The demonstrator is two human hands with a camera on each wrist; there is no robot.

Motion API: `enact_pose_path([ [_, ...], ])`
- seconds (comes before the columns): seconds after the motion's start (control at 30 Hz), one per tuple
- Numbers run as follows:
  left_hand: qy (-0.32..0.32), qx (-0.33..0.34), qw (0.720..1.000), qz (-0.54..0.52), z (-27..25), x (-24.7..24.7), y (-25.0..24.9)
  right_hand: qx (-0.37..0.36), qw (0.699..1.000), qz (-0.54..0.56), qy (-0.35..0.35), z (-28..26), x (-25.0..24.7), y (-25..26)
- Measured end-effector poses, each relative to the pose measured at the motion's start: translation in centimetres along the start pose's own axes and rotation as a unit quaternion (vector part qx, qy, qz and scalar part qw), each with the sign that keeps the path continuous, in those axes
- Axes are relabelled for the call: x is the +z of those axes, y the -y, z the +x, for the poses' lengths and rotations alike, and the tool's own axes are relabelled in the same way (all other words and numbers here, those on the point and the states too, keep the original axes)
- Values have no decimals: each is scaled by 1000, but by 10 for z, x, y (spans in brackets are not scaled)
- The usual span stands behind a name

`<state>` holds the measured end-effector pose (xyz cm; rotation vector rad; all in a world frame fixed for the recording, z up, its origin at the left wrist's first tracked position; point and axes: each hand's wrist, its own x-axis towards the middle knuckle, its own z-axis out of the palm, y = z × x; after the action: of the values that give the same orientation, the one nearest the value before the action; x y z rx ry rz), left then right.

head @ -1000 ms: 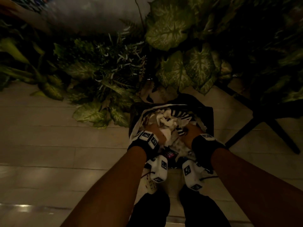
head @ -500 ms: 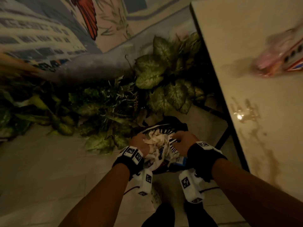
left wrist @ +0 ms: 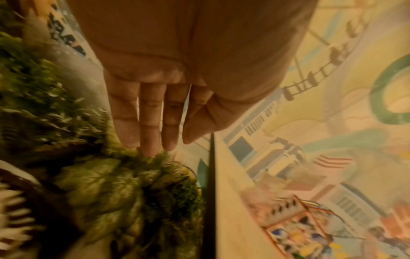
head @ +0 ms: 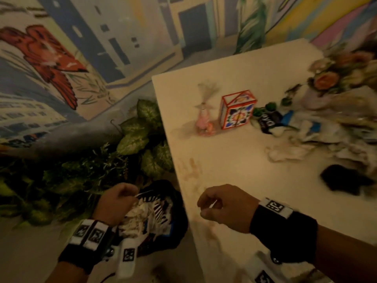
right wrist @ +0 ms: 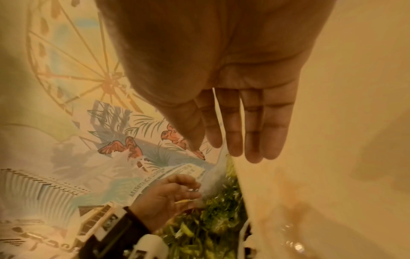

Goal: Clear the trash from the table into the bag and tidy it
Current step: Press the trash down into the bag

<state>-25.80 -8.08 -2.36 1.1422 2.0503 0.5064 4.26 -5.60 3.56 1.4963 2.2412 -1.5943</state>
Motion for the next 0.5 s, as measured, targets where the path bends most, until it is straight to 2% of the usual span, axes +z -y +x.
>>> enact_pose_path([
  [0.1,-2,38,999,6,-11,25,-43,35,999,-15,-27,-33,-37,-46],
  [0.27,47,103,993,37,-17,68,-100,99,988,-82,-82,-62,-96,-109],
  [0.5,91,187,974,85,-15,112,-169,162,969,-84,-165,-73,-155,-148],
])
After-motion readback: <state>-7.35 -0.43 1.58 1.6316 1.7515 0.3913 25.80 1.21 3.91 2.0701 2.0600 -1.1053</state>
